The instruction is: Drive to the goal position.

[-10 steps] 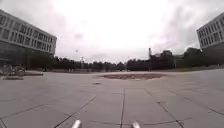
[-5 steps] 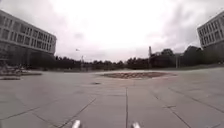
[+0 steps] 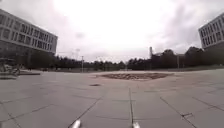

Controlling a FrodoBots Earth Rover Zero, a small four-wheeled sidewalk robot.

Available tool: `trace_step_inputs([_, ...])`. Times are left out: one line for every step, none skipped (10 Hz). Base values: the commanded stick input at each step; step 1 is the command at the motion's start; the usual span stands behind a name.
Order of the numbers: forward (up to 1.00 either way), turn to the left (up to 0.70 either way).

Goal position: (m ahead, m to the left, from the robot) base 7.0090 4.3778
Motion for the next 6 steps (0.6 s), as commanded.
trace_step_inputs([0.7, 0.0])
trace_step_inputs([0.7, 0.0])
trace_step_inputs([0.7, 0.0])
trace_step_inputs([0.7, 0.0])
trace_step_inputs([0.7, 0.0])
trace_step_inputs([0.7, 0.0])
